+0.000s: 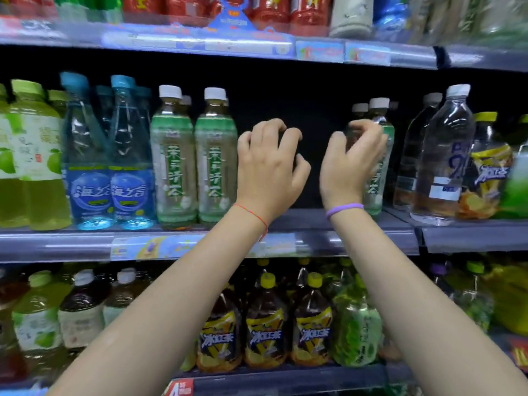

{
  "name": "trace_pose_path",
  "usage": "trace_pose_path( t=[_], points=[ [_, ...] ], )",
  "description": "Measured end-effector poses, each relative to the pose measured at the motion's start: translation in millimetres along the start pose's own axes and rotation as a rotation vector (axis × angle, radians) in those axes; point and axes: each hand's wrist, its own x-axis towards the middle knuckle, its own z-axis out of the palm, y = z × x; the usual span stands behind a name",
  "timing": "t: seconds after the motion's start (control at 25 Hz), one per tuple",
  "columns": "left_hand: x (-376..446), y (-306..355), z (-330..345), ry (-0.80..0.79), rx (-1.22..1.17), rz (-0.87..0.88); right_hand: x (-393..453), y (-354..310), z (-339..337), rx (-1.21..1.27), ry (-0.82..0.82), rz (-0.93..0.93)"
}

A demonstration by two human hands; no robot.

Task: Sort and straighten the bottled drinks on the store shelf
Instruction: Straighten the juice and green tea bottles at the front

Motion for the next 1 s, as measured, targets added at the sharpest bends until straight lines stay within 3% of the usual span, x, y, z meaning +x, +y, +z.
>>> trace_pose_path(
  t=[0.08,0.16,0.32,0.4,0.6,0.88,1.0],
  points=[
    [4.2,24.2,19.1,-0.053,0.026,-0.027,29.5,19.0,-18.1,0.005,0.149,-0.033],
    [7.7,48.8,36.7,-0.115,0.047,-0.050,58.8,39.8,-32.1,0.043,0.117,0.109],
    [12.3,80.7,62.2,-0.207,0.072,-0.061,96.8,87.6,-37.3,0.145,-0.301,0.696],
    [16.0,92.5,71.1,-0.262,0.025,-0.084,104.2,114.8,-41.2,0.226,-0.471,0.822],
    [17.9,107.7,79.3,-0.339,-0.132,-0.182,98.0,134.9,-40.9,0.415,-0.752,0.865],
    [21.4,105.3,71.2,-0.289,-0.198,-0.275,84.1,115.5,-32.8,0.540,-0.886,0.863],
    [15.5,89.2,61.9,-0.240,-0.100,-0.263,65.6,96.9,-23.0,0.612,-0.921,0.891]
  ],
)
